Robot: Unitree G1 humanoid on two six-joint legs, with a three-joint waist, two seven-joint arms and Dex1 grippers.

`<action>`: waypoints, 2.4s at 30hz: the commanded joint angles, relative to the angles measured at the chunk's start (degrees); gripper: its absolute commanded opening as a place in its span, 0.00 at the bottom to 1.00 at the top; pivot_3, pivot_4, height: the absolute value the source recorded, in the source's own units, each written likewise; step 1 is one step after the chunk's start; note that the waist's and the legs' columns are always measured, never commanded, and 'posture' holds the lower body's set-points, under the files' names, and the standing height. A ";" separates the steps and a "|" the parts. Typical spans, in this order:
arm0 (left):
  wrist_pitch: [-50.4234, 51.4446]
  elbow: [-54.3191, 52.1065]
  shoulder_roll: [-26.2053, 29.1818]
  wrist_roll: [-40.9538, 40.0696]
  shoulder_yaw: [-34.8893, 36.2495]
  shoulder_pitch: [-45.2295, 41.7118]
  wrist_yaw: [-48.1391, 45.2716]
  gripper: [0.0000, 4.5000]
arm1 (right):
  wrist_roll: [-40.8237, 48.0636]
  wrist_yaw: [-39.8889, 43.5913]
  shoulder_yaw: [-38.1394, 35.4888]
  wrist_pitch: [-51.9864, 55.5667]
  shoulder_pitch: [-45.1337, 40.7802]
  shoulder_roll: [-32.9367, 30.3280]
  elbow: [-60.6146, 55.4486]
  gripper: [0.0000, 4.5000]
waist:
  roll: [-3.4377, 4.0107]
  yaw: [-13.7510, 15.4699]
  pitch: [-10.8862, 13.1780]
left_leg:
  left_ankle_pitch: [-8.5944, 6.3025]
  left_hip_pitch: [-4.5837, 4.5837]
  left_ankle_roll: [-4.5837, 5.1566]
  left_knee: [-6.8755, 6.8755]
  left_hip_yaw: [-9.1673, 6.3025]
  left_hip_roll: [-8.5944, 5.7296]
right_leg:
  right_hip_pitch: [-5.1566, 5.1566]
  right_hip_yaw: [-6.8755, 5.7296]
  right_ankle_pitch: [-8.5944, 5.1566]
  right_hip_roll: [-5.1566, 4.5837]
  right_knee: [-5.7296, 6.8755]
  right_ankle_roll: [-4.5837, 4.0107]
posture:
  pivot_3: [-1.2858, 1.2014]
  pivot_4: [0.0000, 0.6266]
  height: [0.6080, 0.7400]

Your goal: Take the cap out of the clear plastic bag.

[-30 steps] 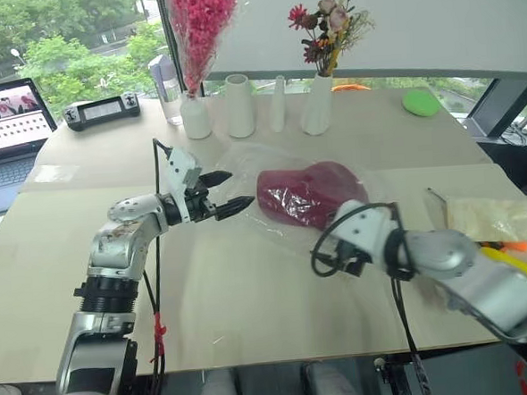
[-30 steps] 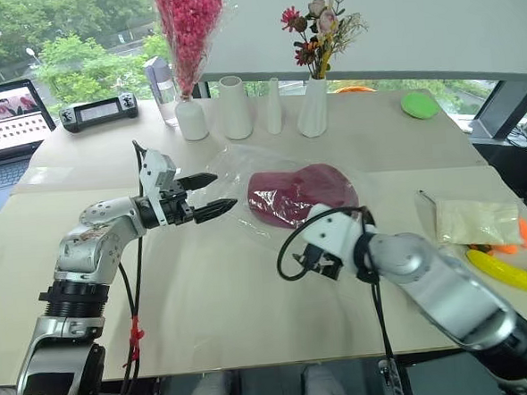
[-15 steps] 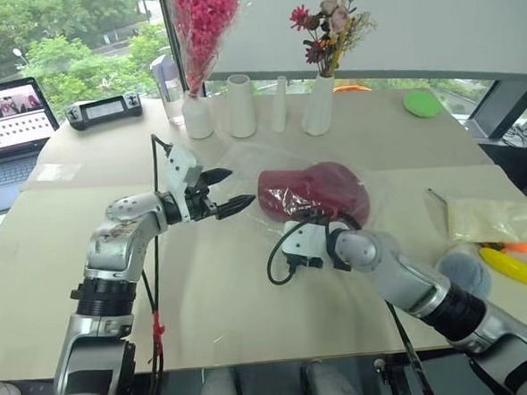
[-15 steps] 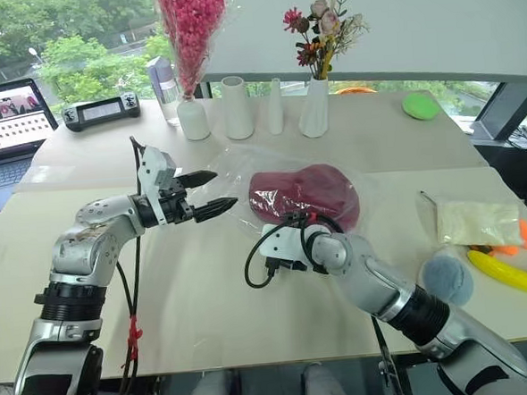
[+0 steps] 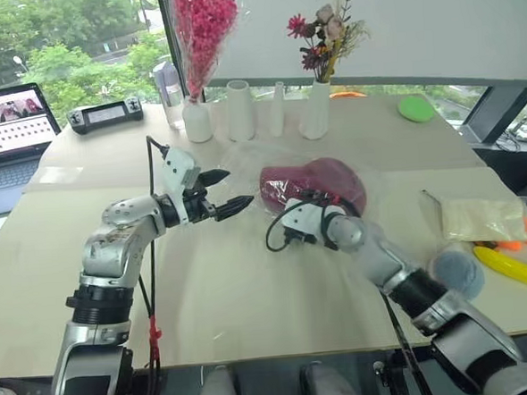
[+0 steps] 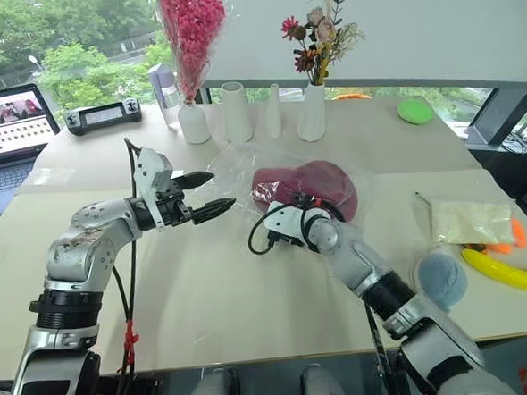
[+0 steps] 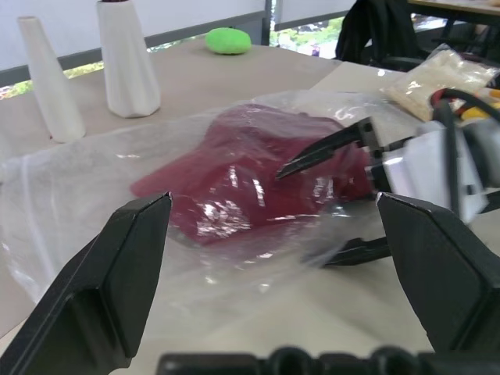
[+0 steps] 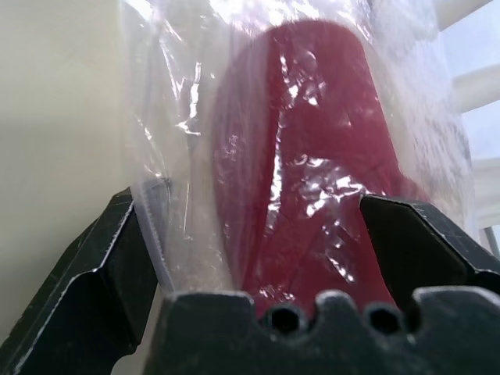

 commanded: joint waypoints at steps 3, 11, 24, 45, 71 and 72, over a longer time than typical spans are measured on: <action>-0.52 -2.19 -0.04 -0.79 1.03 -0.76 0.52 1.00 | -3.23 -5.68 -1.23 -3.82 -2.17 4.21 23.01 1.00 | -0.03 -0.31 -0.08 | -0.25 0.75 -0.41 -0.10 -0.01 0.02 | 0.55 -0.07 -0.02 -0.06 -0.14 -0.02 | 0.52 0.24 1.00; 0.15 -3.67 0.51 -1.29 1.84 0.07 0.95 1.00 | -2.99 -6.58 -3.99 -9.49 -5.08 7.26 33.82 0.62 | 0.06 -0.73 -0.25 | -0.33 1.08 -0.54 -0.37 0.00 0.00 | 0.75 -0.12 0.02 -0.17 -0.28 -0.11 | 0.52 0.24 1.00; 0.57 -3.23 5.07 -1.88 5.01 2.12 0.18 1.00 | -4.97 -10.16 -6.76 -18.39 -4.18 2.21 23.40 0.01 | 0.16 -0.29 -0.18 | -0.32 0.45 -0.52 -0.47 0.00 -0.03 | 0.44 -0.17 -0.15 -0.23 -0.28 -0.21 | 0.52 0.24 1.00; 4.01 -4.03 11.34 -6.47 13.36 1.88 1.73 1.00 | -23.48 2.83 7.44 -67.05 0.31 -19.94 15.17 0.01 | 0.18 -0.89 0.16 | 0.06 -0.69 -0.02 -0.91 0.11 -0.03 | -0.76 -0.12 -0.16 -0.11 -0.21 -0.07 | 0.52 0.24 1.00; 4.17 0.11 6.31 -6.57 5.41 -3.98 -0.69 1.00 | -5.91 2.02 -13.27 -48.72 -9.10 -26.38 35.16 0.92 | -0.07 -0.99 0.37 | 0.38 -0.18 -0.04 -1.32 0.14 -0.10 | -0.32 -0.08 -0.08 -0.17 -0.23 -0.05 | 0.52 0.24 1.00; 4.01 0.48 6.23 -6.47 5.18 -4.18 -1.01 1.00 | 1.15 8.17 -16.94 -43.13 -4.37 -27.69 25.20 0.92 | -0.06 -1.09 0.38 | 0.38 -0.19 -0.04 -1.33 0.13 -0.10 | -0.31 -0.09 -0.07 -0.17 -0.25 -0.04 | 0.52 0.24 1.00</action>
